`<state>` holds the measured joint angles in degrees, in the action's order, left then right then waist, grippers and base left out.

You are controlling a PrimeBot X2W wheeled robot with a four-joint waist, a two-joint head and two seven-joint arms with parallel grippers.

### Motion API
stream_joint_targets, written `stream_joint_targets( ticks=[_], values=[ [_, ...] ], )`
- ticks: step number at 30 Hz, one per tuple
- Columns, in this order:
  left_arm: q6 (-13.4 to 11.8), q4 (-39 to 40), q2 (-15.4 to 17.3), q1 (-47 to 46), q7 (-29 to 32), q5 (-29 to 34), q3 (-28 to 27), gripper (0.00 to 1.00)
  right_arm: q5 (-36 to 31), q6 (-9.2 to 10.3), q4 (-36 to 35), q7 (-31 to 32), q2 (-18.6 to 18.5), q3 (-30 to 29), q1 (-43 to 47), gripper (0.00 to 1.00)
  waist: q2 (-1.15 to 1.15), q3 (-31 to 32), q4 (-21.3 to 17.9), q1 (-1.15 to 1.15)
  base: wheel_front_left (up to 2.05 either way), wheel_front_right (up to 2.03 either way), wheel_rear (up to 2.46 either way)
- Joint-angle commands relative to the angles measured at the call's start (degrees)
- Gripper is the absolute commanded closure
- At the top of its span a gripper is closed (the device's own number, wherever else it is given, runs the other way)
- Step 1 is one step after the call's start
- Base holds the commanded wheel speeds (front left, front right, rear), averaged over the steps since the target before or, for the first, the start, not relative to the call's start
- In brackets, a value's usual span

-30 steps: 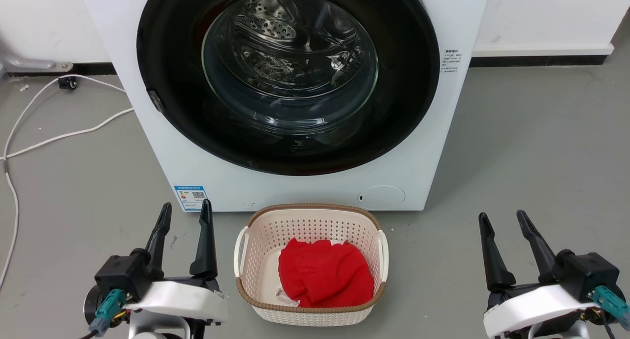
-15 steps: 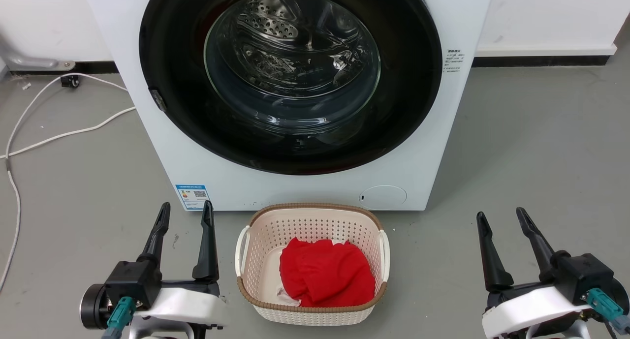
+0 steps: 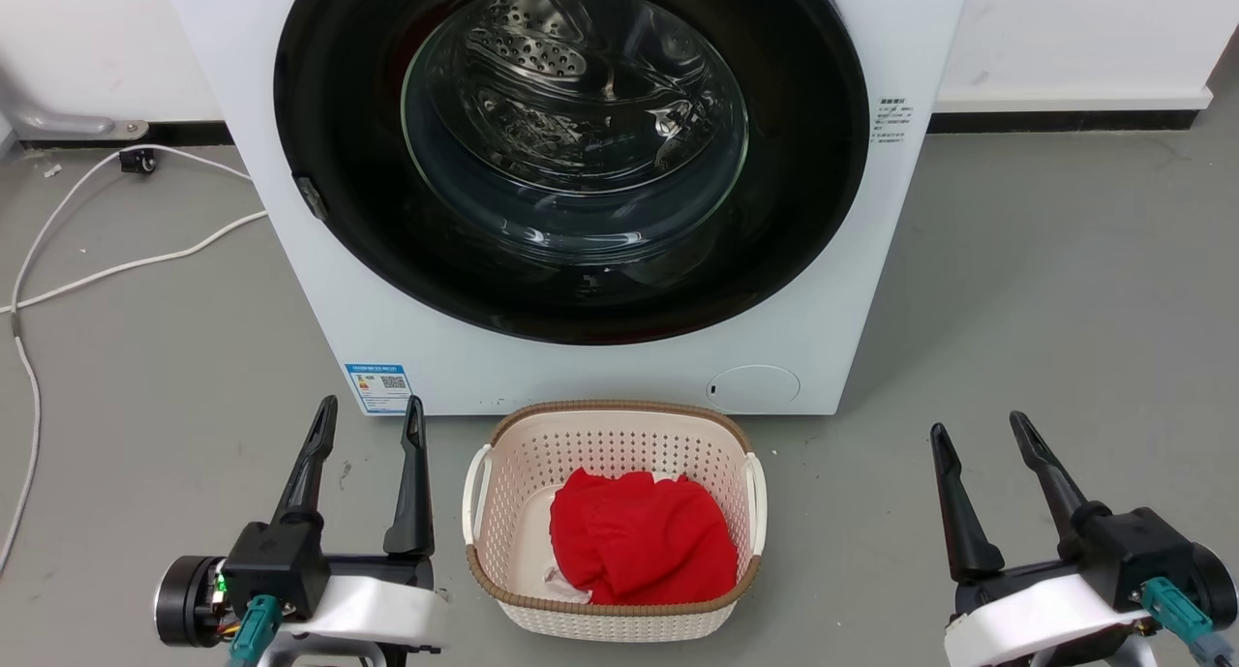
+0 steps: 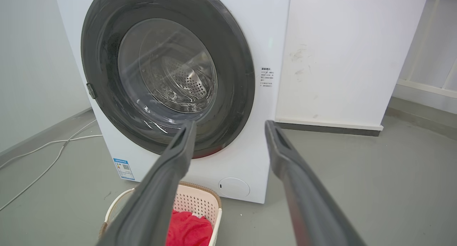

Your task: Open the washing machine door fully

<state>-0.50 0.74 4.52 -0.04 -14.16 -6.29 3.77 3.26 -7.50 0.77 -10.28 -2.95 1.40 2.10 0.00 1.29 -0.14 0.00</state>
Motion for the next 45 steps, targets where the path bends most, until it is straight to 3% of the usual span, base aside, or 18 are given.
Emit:
stream_joint_targets(
  ticks=[1,17,18,19,24,27,28,30,31,35,36,39,41,45],
  values=[
    [0.07,0.26,-0.21,0.68,-0.47,1.08,-0.02,0.00,-1.13,0.02,-0.20,-0.48,0.11,0.18,0.25,0.00,0.00,0.04,0.01,0.00,0.00,0.00,0.00],
    [1.20,-0.34,-1.15,0.76,-1.07,3.48,-1.25,0.00,-1.43,0.03,0.33,-1.16,0.13,0.51,0.04,0.02,0.00,-0.08,0.12,0.00,0.00,0.00,0.00],
    [1.25,-0.36,-1.18,0.76,-1.07,3.50,-1.29,0.00,-0.86,0.03,0.44,-1.09,0.13,0.53,0.02,0.68,0.00,-0.09,0.12,0.00,0.00,0.00,0.00],
    [1.29,-0.37,-1.21,0.76,-1.07,3.54,-1.33,0.00,-0.64,0.02,0.52,-1.05,0.13,0.57,-0.04,1.00,0.00,-0.10,0.12,0.00,0.00,0.00,0.00],
    [1.36,-0.33,-1.33,0.79,-1.07,3.66,-1.41,0.00,2.63,0.02,0.82,-1.49,0.13,0.60,-0.32,1.00,0.00,-0.23,0.08,0.00,0.00,0.00,0.00],
    [1.29,-0.34,-1.40,0.79,-1.07,3.70,-1.46,0.00,14.62,0.02,1.44,-2.51,0.13,1.18,-0.69,1.00,0.00,-0.32,0.02,0.00,0.00,0.00,0.00],
    [1.31,-0.38,-1.43,0.78,-1.07,3.72,-1.54,0.00,24.43,0.02,1.91,-3.28,0.12,1.31,-1.13,1.00,0.00,-0.34,-0.02,0.00,0.00,0.00,0.00],
    [1.31,-0.35,-1.45,0.79,-1.07,3.67,-1.61,0.00,27.83,0.02,1.99,-3.75,0.10,1.15,-1.40,1.00,0.00,-0.38,-0.04,0.00,0.00,0.00,0.00],
    [1.25,-0.26,-1.48,0.82,-1.07,3.56,-1.71,0.00,36.19,0.02,2.34,-4.48,0.12,1.40,-2.23,1.00,0.00,-0.48,-0.10,0.00,0.00,0.00,0.00],
    [1.24,-0.12,-1.53,0.46,-1.07,3.34,-1.77,0.00,53.83,0.02,2.64,-4.91,0.11,1.58,-4.16,1.00,0.00,-0.81,0.02,0.00,0.00,0.00,0.00],
    [1.24,-0.12,-1.53,0.46,-1.07,3.34,-1.77,0.00,53.83,0.02,2.64,-4.91,0.11,1.58,-4.16,1.00,0.00,-0.81,0.02,0.00,0.00,0.00,0.00],
    [1.12,0.13,-1.57,-0.19,-1.07,3.31,-1.69,0.00,68.59,0.02,3.36,-4.86,0.08,0.38,-6.90,1.00,0.00,-1.33,0.16,0.00,0.00,0.00,0.00],
    [0.98,0.34,-1.59,-0.51,-1.07,3.29,-1.70,0.00,74.63,0.01,4.55,-4.88,0.08,-0.15,-9.57,1.00,0.00,-1.89,0.14,0.00,0.00,0.00,0.00],
    [1.20,0.62,-1.59,-1.82,-1.07,3.16,-1.55,0.00,82.36,0.01,7.84,-4.87,0.05,-2.22,-16.27,1.00,0.00,-3.65,0.52,0.00,0.00,0.00,0.00]
  ],
)
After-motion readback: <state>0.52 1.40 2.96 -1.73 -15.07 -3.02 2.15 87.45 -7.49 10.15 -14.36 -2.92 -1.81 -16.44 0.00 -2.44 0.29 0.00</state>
